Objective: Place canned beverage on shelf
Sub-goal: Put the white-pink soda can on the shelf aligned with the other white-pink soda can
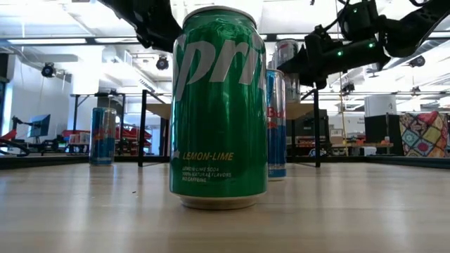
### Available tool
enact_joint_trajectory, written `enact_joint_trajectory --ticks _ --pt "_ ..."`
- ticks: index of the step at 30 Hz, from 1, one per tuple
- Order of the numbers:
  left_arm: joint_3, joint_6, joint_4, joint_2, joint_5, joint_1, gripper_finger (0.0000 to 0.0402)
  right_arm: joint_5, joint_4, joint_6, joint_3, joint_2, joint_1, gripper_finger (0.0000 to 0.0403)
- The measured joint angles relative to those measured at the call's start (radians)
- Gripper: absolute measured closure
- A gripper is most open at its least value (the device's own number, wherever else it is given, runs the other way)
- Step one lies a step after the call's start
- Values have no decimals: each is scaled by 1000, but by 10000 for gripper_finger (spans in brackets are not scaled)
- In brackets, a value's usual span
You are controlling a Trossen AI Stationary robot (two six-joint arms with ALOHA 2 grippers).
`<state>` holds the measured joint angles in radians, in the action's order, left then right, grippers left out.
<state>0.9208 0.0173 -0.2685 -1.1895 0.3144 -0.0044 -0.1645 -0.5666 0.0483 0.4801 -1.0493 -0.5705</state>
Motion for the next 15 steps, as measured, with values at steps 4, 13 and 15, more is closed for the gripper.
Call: enact_joint_trajectory --ticks 4,13,15 --pt "-3 27 0 0 1 0 128 8 -13 -1 0 7 0 58" --pt "-77 122 11 9 152 -57 146 11 4 11 0 22 0 65" --pt "-114 149 24 20 153 -71 152 10 37 12 0 43 0 67"
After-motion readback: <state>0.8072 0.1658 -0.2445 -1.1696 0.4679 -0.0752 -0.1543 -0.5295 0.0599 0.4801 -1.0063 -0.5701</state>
